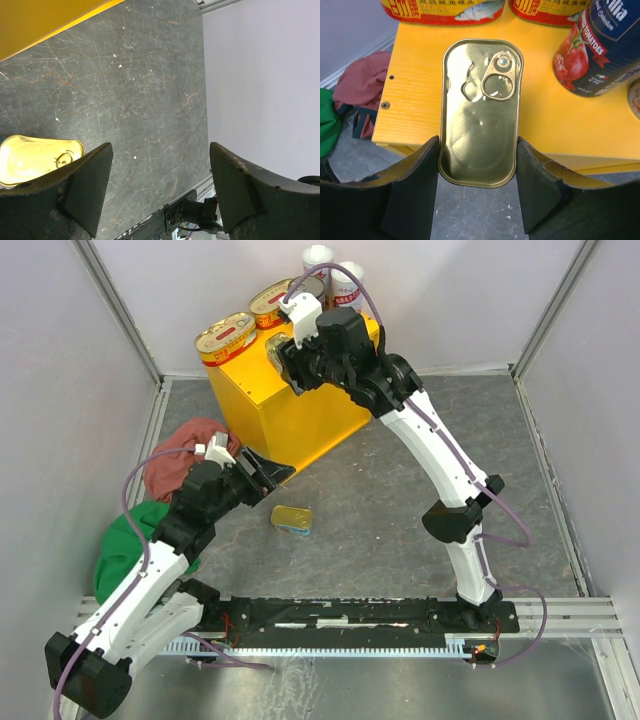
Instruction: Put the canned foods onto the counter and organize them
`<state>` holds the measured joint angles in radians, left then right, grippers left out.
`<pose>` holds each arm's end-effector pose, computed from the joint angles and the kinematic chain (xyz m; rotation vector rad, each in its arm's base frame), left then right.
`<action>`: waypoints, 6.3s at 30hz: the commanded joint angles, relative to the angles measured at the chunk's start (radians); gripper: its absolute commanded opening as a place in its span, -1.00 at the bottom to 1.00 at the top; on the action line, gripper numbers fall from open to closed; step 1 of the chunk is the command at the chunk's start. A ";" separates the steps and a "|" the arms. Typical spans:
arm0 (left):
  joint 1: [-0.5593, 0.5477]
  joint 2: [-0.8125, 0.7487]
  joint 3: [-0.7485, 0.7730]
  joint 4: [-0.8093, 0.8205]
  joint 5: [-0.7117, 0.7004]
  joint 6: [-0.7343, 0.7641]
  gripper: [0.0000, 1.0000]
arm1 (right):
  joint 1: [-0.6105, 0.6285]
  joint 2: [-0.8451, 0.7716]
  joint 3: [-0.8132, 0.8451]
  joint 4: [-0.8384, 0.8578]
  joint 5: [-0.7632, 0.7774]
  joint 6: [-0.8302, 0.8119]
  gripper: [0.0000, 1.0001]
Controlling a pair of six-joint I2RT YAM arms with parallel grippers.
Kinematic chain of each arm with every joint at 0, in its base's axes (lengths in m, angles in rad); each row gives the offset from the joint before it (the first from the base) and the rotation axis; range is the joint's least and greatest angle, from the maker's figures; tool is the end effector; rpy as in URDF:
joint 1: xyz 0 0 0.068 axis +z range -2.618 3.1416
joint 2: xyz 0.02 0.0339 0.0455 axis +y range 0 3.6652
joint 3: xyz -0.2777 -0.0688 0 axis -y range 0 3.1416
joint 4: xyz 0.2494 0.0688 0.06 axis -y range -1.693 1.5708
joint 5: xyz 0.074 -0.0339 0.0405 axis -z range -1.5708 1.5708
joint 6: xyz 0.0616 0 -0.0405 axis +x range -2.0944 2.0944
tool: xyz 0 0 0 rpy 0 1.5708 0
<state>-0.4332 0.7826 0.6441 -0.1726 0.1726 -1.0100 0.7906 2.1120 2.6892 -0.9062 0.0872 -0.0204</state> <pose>0.1831 -0.0963 0.2931 -0.4573 1.9942 -1.1158 0.3326 0.3285 0.4941 -0.7030 1.7896 0.4387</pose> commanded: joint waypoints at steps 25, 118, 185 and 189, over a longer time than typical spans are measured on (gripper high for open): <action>0.031 0.027 -0.013 0.113 0.034 0.030 0.67 | -0.040 -0.090 -0.138 0.249 0.001 0.010 0.74; 0.040 0.000 -0.145 -0.015 -0.013 -0.090 0.68 | 0.069 -0.654 -1.075 0.306 -0.034 0.087 0.56; 0.044 -0.594 -0.461 -0.395 -0.117 -0.617 0.69 | 0.253 -0.305 -1.635 0.962 -0.085 0.016 0.79; 0.044 -0.614 -0.450 -0.432 -0.126 -0.616 0.69 | 0.253 -0.290 -1.637 0.992 -0.086 0.014 0.76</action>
<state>-0.3939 0.1921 0.1581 -0.5678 0.0765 -1.5909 1.0389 1.8103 1.0134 0.0002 -0.0002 0.0154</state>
